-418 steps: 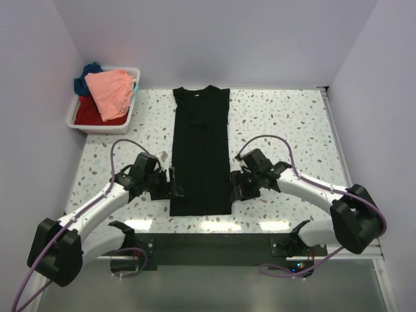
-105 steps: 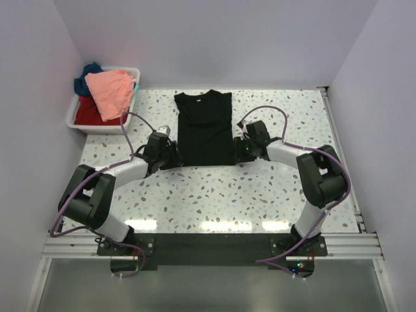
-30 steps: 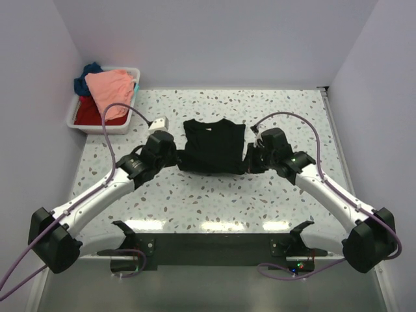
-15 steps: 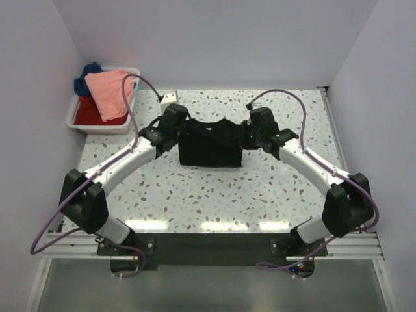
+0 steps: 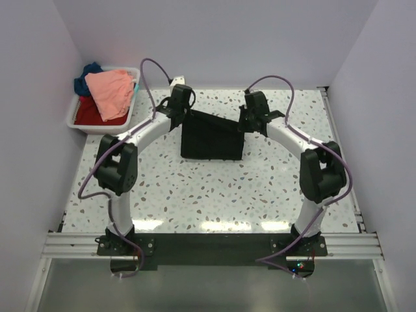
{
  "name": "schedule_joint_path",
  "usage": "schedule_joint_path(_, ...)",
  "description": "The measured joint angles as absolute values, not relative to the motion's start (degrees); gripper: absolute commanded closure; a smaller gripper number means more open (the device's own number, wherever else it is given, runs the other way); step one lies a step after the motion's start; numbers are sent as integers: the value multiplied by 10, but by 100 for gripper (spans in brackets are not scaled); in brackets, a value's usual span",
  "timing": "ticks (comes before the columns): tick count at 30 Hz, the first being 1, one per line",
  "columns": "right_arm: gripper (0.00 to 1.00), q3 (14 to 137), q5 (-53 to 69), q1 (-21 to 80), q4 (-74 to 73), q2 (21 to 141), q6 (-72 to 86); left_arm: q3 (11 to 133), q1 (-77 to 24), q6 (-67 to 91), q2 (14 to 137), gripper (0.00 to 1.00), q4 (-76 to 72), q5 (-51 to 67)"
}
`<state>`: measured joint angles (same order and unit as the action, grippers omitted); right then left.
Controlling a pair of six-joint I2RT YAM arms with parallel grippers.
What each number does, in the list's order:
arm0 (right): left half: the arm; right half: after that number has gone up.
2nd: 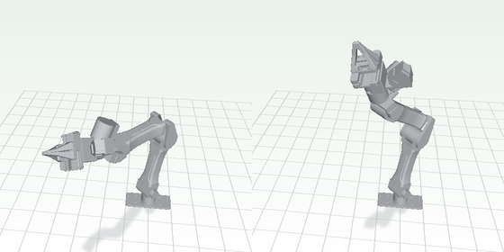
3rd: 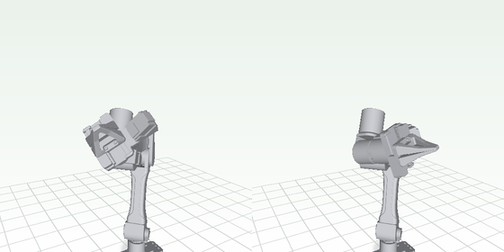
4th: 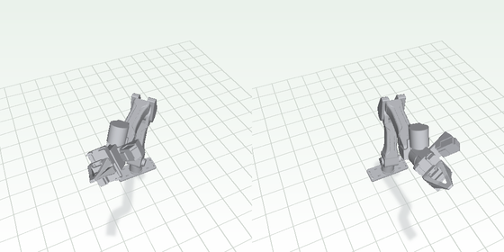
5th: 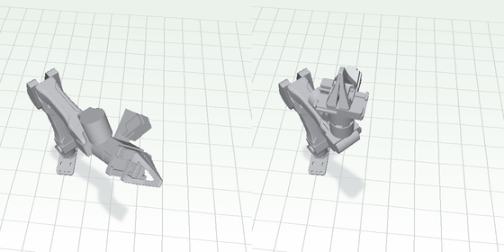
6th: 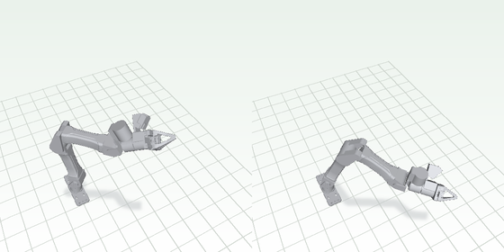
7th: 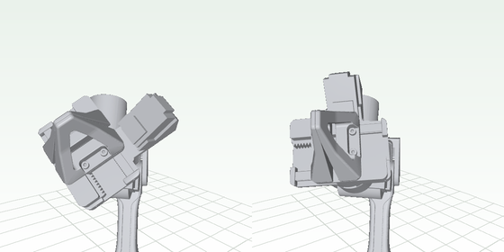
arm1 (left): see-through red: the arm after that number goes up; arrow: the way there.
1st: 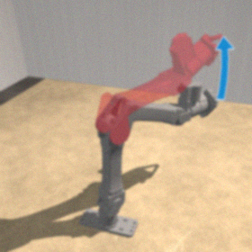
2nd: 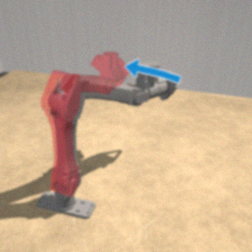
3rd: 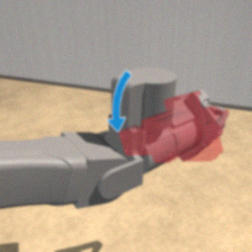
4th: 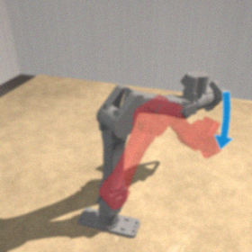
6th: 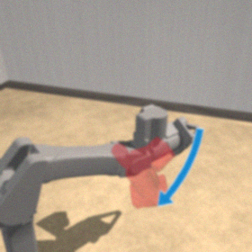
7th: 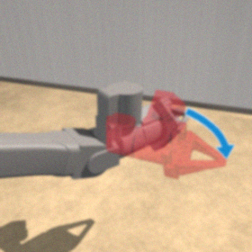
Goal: Fold and stack the t-shirts
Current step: Fold the tshirt
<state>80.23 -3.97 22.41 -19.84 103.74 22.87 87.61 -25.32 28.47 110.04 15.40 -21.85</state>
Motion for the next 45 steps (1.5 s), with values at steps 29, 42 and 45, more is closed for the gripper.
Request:
schedule_joint_path(29,68,916,-83,198,-163,1147,253,966,-210,249,1189,51,102,-154)
schedule_joint_path(42,69,846,-31,236,-198,1072,234,870,-263,259,1102,51,150,-71)
schedule_joint_path(45,69,823,-18,246,-201,1072,234,838,-271,263,1093,52,159,-60)
